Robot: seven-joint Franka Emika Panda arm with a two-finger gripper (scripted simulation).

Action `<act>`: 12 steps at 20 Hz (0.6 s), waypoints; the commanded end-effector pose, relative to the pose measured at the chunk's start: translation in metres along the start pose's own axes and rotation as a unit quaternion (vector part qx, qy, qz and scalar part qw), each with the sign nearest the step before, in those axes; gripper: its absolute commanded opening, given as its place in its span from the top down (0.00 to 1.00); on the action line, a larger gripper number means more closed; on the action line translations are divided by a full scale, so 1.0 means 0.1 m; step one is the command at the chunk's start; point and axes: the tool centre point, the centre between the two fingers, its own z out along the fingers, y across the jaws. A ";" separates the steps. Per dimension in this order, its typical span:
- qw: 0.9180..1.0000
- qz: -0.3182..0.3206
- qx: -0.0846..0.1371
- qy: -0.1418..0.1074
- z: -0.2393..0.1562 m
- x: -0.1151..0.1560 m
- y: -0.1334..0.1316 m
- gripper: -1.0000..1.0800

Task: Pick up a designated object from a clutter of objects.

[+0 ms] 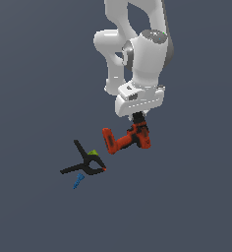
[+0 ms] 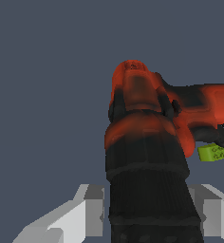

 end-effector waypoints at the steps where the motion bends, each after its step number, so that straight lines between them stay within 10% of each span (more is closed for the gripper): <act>1: 1.000 0.000 0.000 0.004 -0.27 0.02 0.05 1.00; 12: 1.000 0.001 -0.001 0.004 -1.23 0.02 0.25 1.00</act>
